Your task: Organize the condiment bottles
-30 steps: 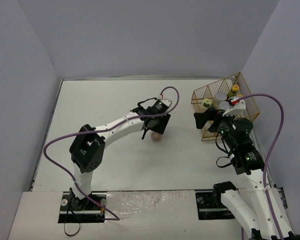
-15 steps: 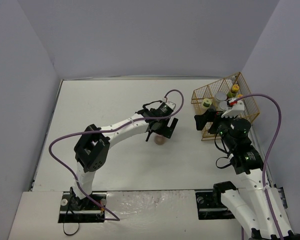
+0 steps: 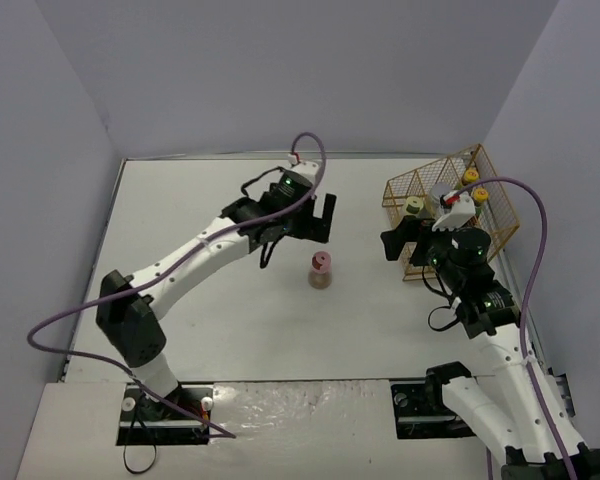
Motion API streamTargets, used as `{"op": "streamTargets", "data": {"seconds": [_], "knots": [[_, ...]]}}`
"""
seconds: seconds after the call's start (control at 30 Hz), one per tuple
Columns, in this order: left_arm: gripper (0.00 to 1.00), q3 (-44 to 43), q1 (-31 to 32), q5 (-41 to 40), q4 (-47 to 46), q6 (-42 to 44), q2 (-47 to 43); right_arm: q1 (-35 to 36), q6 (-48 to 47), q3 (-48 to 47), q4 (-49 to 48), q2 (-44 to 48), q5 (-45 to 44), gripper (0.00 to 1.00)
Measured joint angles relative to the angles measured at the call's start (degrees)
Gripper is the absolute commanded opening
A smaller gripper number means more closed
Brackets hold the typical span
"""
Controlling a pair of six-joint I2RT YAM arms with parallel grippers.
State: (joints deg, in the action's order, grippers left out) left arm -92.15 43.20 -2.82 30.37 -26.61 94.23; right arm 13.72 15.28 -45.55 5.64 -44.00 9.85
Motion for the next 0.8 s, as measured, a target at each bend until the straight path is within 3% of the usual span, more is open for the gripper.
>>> {"op": "streamTargets", "data": {"seconds": [0.13, 0.57, 0.8], "knots": [[0.97, 3.49, -7.62, -0.55, -1.10, -0.27, -8.23, 4.22, -0.79, -1.63, -0.22, -4.23, -0.60, 1.00], [0.97, 28.23, -28.28, -2.19, 2.12, 3.39, -29.09, 22.63, -3.13, -4.07, -5.62, -24.99, -9.69, 1.00], [0.97, 38.28, -32.09, -5.30, 1.91, 5.74, -43.52, 26.87, -3.54, -5.02, -10.48, -36.31, -14.17, 0.99]]}}
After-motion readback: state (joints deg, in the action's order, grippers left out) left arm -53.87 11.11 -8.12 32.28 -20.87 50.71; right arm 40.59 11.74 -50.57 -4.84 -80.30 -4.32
